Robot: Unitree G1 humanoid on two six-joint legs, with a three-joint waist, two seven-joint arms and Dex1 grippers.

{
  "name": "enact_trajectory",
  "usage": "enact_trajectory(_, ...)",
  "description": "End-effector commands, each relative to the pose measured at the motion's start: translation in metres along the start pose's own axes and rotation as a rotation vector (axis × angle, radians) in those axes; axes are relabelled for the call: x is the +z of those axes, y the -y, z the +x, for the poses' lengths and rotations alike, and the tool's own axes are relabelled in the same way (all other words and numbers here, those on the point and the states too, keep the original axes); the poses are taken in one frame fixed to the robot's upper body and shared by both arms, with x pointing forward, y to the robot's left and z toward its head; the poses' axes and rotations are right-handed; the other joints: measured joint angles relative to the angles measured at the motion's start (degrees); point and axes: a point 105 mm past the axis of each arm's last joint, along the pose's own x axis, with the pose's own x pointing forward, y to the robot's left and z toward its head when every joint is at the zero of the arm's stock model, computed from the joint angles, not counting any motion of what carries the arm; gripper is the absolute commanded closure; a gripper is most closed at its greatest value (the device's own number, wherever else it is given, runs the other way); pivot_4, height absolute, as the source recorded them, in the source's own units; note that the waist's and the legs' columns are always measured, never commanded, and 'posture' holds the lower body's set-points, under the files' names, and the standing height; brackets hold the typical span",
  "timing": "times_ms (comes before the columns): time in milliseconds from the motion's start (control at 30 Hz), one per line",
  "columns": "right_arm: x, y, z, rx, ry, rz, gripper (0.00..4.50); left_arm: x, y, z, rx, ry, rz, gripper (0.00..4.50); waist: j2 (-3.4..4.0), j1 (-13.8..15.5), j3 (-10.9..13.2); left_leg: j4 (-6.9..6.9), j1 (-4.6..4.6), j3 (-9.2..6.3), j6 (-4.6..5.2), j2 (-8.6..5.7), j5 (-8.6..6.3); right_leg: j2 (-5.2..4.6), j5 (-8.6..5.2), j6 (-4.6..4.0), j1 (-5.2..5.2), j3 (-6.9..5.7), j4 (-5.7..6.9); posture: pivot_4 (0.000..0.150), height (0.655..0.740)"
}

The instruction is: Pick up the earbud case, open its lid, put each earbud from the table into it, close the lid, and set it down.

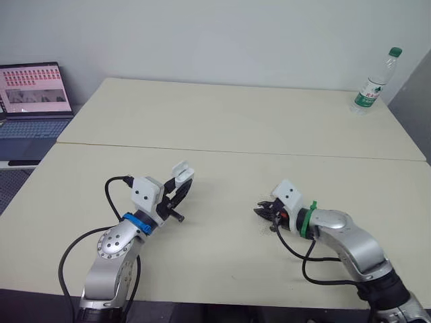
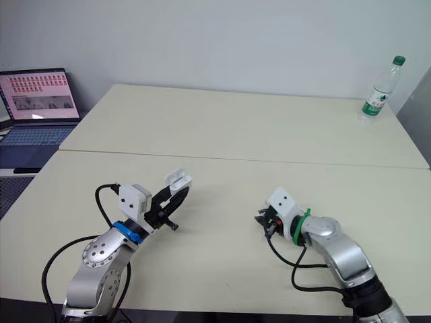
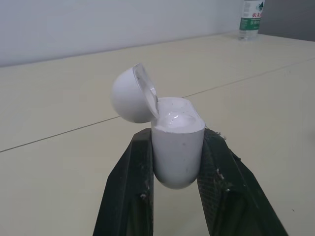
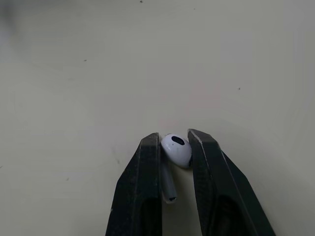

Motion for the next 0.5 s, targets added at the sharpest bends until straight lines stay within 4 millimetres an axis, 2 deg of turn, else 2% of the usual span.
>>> enact_trajectory(33,0.027,0.001,-0.039,0.090,0.020,-0.108,4.05,0.013,0.002,0.005,-0.012,0.069,0.021,3.69,0.00,0.0,0.0,0.02,0.00,0.00,0.00,0.00,0.00,0.00,0.00,0.00,0.00,0.00,0.00,0.150,0.7400)
enact_trajectory(133,0.010,0.031,-0.082,0.076,-0.145,-0.257,4.05,0.011,0.004,0.009,-0.013,0.082,0.010,3.69,0.06,0.1,0.0,0.02,0.06,-0.05,0.01,0.02,-0.01,0.00,0.00,0.02,0.16,-0.09,-0.17,0.150,0.7400)
enact_trajectory(200,-0.003,0.046,-0.102,0.070,-0.238,-0.307,4.05,0.010,0.004,0.010,-0.011,0.089,0.004,3.69,0.05,0.1,0.0,-0.06,0.30,-0.07,0.03,0.02,-0.02,0.00,0.00,0.03,0.49,-0.14,-0.45,0.150,0.7400)
enact_trajectory(333,-0.045,0.081,-0.153,0.042,-0.482,-0.372,4.05,0.006,0.007,0.014,-0.010,0.102,-0.007,3.69,0.04,0.1,0.0,-0.20,0.58,0.09,0.11,0.08,-0.06,0.02,0.00,0.04,0.80,-0.05,-0.80,0.150,0.7400)
enact_trajectory(400,-0.061,0.093,-0.174,0.034,-0.569,-0.377,4.05,0.005,0.008,0.016,-0.011,0.109,-0.013,3.69,0.04,0.1,0.0,-0.23,0.60,0.19,0.11,0.07,-0.06,0.00,0.02,0.07,0.79,0.06,-0.81,0.150,0.7400)
enact_trajectory(500,-0.077,0.105,-0.193,0.031,-0.652,-0.386,4.05,0.004,0.011,0.018,-0.013,0.116,-0.017,3.69,0.04,0.0,0.0,-0.29,0.78,0.40,0.12,0.09,-0.07,-0.01,0.05,0.11,0.85,0.25,-0.80,0.150,0.7400)
